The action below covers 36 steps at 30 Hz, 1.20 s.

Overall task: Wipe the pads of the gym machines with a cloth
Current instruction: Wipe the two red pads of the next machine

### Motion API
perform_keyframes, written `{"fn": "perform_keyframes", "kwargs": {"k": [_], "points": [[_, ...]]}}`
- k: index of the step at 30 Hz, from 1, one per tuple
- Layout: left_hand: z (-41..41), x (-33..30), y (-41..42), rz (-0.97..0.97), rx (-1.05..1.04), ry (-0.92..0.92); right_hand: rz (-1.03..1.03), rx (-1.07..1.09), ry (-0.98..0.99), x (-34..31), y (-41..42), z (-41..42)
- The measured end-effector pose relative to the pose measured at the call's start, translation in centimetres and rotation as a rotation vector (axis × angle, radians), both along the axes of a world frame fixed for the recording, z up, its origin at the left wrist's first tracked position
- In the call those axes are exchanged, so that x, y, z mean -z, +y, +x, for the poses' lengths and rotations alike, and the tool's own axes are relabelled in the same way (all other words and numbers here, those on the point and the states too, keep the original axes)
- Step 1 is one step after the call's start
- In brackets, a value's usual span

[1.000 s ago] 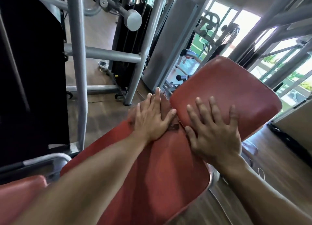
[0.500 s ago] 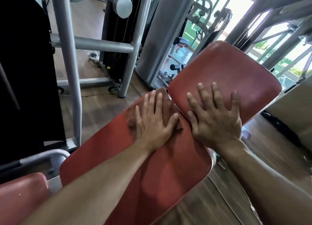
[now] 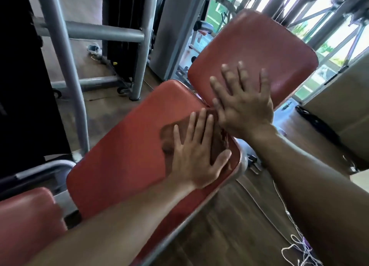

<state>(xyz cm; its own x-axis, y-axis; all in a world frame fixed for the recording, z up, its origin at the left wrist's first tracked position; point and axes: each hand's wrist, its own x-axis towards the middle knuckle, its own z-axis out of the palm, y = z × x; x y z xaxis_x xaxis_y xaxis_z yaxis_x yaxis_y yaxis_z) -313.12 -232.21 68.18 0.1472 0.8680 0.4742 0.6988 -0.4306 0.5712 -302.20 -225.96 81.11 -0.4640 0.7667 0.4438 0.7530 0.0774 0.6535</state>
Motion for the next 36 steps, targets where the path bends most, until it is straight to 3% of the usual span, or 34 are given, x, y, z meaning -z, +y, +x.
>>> {"fn": "perform_keyframes", "kwargs": {"k": [6,19,26,32,36], "points": [[2.1,1.7,-3.6,0.047,-0.017,0.078,-0.041,0.018,-0.01,-0.3,-0.1,-0.1],[-1.0,3.6,-1.8,0.361,0.223,0.116,-0.058,0.036,0.015,-0.3,-0.2,-0.4],[-4.0,3.8,1.2,0.085,-0.008,-0.042,-0.226,-0.183,0.056,4.5,-3.6,-1.3],[-8.0,3.3,6.2,0.064,-0.036,0.103,-0.204,-0.1,0.137,6.1,-3.5,-2.7],[-7.1,4.6,3.7,-0.18,-0.169,-0.123,-0.236,-0.082,0.073,6.2,-3.7,-2.9]]}}
